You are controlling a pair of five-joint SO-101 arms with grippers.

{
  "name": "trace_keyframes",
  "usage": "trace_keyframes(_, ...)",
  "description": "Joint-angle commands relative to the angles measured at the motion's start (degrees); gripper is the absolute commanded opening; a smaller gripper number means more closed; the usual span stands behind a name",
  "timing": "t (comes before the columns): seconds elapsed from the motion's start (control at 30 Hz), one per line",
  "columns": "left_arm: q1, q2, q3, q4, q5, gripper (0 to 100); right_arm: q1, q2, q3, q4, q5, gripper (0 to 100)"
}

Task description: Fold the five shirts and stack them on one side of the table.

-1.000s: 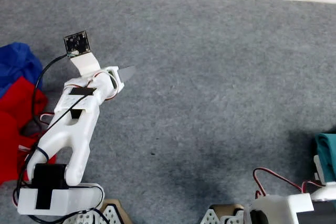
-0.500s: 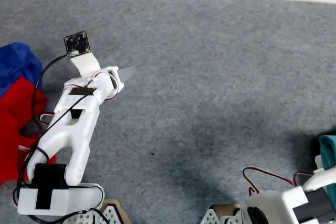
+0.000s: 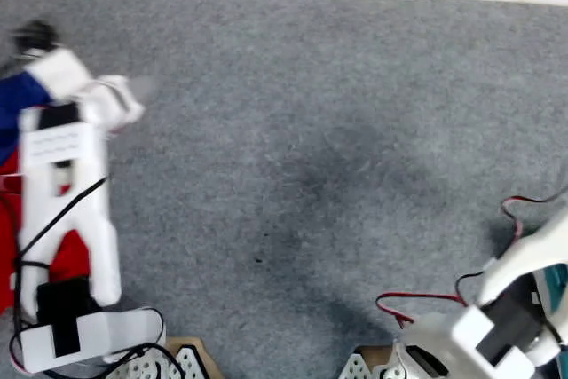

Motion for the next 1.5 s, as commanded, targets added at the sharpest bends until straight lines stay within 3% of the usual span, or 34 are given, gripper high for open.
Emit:
trace_keyframes(0.0, -7.96, -0.48, -12.88, 9.93, 0.26, 40, -9.10, -7.08, -1.54, 0.75, -4.40, 28.2)
trace_keyframes(0.33, -17.36, -0.48, -28.09, 32.97, -2.73, 40, -38.73, -37.93, 26.24, 0.75, -12.75, 28.2)
trace_keyframes(0.63, -18.07, -0.48, -26.77, 43.34, -10.46, 40, -43.56, -52.53, 43.47, 0.48, -11.43, 28.2)
trace_keyframes(0.97, -27.56, -0.48, -12.70, 40.26, -12.13, 40, -43.65, -52.62, 53.05, -6.46, -6.95, 28.2)
trace_keyframes(1.13, -30.81, -0.48, -3.91, 32.62, -16.09, 40, -43.82, -52.62, 58.68, -13.05, -6.59, 28.2)
trace_keyframes(1.47, -31.43, 0.22, 9.27, 13.71, -16.18, 40, -50.24, -52.62, 65.27, -19.03, -6.77, 28.2)
